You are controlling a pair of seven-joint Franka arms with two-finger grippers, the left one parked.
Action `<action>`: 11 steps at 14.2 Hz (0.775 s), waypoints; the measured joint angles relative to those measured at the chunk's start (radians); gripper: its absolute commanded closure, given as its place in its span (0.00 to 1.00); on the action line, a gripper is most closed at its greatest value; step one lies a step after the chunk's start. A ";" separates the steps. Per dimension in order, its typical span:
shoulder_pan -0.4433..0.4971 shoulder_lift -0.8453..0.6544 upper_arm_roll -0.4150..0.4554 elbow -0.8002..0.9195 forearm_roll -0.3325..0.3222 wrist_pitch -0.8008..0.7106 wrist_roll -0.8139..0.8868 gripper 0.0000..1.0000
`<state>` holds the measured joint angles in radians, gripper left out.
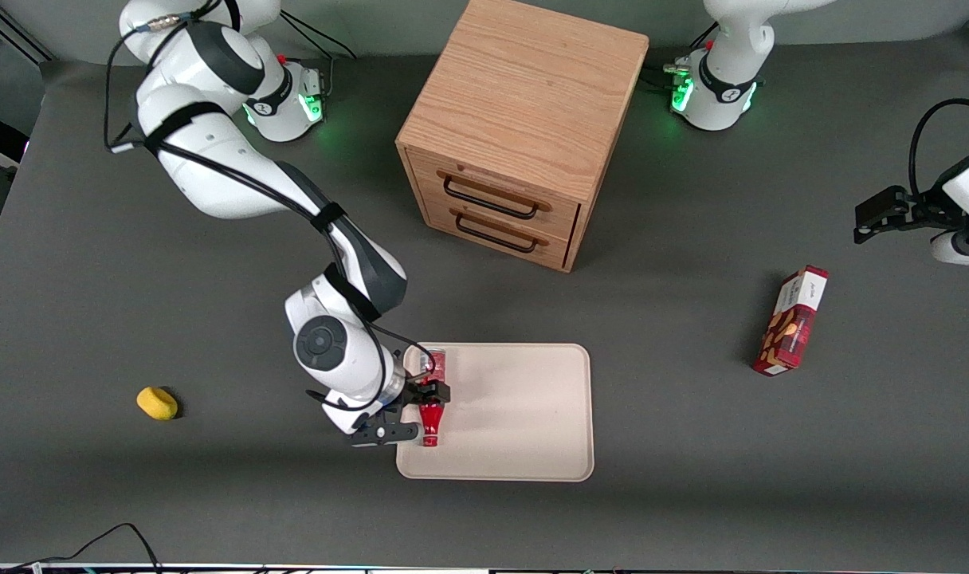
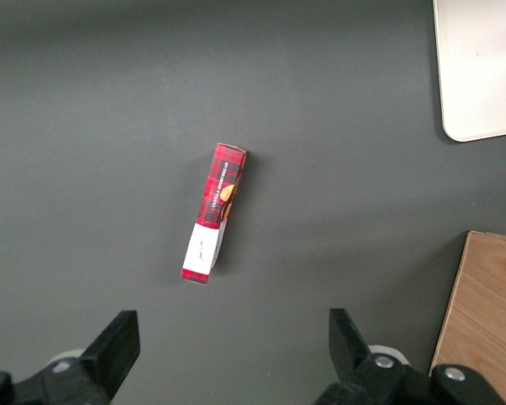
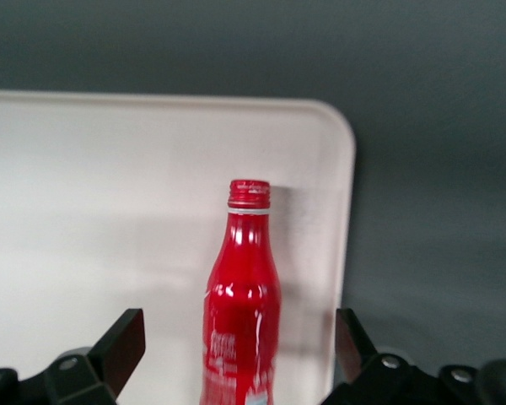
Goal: Place coke bottle on tray
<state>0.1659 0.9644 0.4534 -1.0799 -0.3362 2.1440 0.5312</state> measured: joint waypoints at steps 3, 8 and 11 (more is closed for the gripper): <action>-0.036 -0.145 0.013 0.012 0.000 -0.218 0.000 0.00; -0.114 -0.446 -0.004 0.022 0.107 -0.642 0.005 0.00; -0.128 -0.621 -0.145 0.020 0.224 -0.845 0.002 0.00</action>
<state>0.0377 0.3433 0.3089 -1.0596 -0.1124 1.2988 0.5336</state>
